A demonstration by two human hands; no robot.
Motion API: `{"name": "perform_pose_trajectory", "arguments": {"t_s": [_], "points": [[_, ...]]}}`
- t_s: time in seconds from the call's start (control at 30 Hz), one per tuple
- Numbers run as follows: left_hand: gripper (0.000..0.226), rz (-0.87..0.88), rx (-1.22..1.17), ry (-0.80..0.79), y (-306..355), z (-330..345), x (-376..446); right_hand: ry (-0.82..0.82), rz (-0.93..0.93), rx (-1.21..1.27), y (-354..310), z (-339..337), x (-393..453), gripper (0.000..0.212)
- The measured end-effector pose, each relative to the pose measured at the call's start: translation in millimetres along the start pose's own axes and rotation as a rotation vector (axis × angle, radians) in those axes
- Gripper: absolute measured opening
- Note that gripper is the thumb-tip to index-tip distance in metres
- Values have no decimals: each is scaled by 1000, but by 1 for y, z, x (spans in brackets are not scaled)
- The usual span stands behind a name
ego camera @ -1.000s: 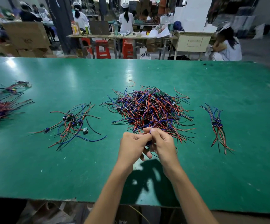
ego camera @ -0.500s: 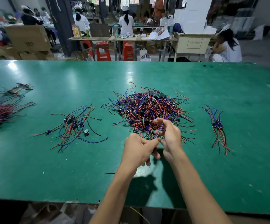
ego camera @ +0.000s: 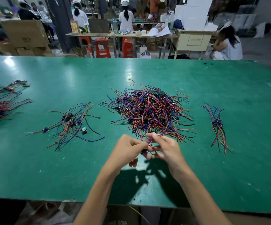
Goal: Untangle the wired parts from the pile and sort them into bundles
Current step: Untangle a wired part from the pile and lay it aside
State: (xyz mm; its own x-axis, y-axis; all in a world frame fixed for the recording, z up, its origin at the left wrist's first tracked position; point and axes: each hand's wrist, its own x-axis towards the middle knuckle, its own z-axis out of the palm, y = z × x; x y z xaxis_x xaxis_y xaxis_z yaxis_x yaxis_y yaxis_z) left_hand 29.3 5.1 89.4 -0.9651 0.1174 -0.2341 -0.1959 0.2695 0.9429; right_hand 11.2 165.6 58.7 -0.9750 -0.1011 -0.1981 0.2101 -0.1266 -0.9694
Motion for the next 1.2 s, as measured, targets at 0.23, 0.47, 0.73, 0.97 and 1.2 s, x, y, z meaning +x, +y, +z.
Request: {"name": "perform_pose_trajectory", "arguments": {"t_s": [0.23,0.47,0.73,0.97,1.2], "points": [[43,15,54,-91,-14,-20,9,198,-130,44,-3,-11,7,22],[25,229,181,51,-29,-29,9,188,-80,196,-7,-18,4,14],[3,558,297,478,-27,-19,-1,21,20,539,-18,-24,-3,28],[10,706,405,637,-57,-13,9,18,-59,564,2,-24,-2,38],[16,556,372,604,-88,-5,19,198,-190,372,32,-17,2,32]]}}
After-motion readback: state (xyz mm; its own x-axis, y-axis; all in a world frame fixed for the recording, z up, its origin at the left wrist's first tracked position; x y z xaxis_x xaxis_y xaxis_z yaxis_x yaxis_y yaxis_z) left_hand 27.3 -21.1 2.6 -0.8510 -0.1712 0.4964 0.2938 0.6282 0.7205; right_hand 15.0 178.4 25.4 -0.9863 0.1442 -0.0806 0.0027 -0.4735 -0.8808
